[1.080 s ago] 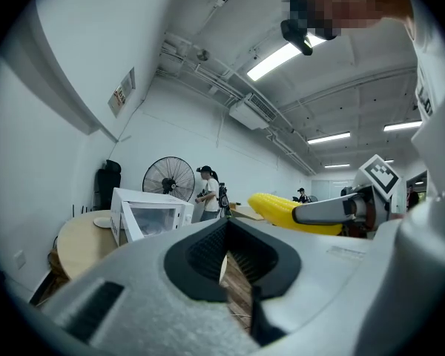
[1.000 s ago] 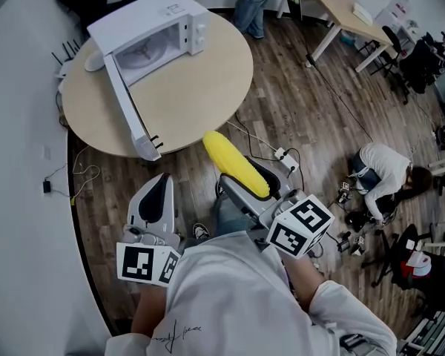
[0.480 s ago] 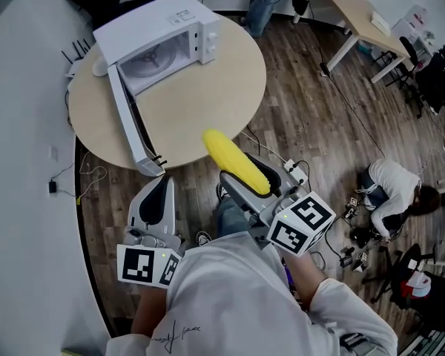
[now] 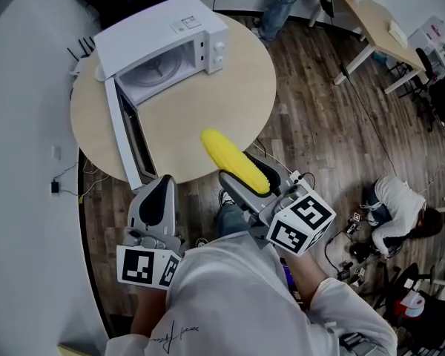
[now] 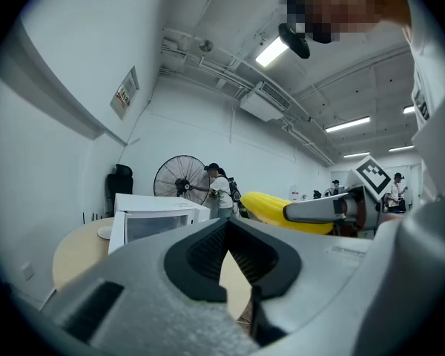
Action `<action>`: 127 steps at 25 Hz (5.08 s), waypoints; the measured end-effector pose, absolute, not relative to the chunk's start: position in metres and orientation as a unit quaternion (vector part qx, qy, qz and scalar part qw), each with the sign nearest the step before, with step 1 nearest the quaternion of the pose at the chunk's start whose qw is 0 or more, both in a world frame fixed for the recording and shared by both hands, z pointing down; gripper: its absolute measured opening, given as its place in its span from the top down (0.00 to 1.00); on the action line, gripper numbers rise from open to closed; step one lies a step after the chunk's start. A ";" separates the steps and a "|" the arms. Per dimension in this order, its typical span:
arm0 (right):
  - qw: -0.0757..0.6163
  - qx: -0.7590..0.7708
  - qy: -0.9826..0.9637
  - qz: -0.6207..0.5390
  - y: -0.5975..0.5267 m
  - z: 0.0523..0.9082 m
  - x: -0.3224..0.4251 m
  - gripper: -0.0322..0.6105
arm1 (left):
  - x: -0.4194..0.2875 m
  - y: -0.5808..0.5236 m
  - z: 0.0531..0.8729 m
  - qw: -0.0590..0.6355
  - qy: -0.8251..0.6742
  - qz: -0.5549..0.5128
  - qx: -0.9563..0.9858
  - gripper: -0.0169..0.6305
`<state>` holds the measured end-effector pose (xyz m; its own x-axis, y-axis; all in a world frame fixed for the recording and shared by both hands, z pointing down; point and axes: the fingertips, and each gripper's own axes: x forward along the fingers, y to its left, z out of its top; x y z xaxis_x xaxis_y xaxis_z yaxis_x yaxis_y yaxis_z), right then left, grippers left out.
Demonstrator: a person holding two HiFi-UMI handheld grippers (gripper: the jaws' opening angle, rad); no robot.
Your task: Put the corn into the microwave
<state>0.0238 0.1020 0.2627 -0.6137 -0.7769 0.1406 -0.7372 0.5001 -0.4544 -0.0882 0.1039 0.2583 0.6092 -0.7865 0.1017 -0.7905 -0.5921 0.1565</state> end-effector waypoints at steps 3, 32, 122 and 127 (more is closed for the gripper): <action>0.041 -0.429 0.868 -0.247 0.081 0.265 0.032 0.54 | -0.080 0.085 0.259 0.093 -0.449 0.014 0.889 0.99; 0.015 -0.333 0.908 -0.255 -0.056 0.289 0.110 0.54 | -0.002 -0.019 0.278 0.095 -0.549 0.033 0.830 0.99; -0.088 -0.327 0.900 -0.274 -0.223 0.429 -0.009 0.54 | -0.087 -0.094 0.329 0.161 -0.573 0.058 0.802 0.99; -0.096 -0.330 0.900 -0.268 -0.236 0.441 -0.020 0.54 | -0.092 -0.097 0.333 0.165 -0.574 0.059 0.800 0.99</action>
<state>-0.0196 -0.2357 0.4412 -0.7643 -0.5420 0.3495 -0.6449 0.6394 -0.4187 -0.0918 -0.0970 0.3329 0.3346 -0.8984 0.2844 -0.9376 -0.2870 0.1963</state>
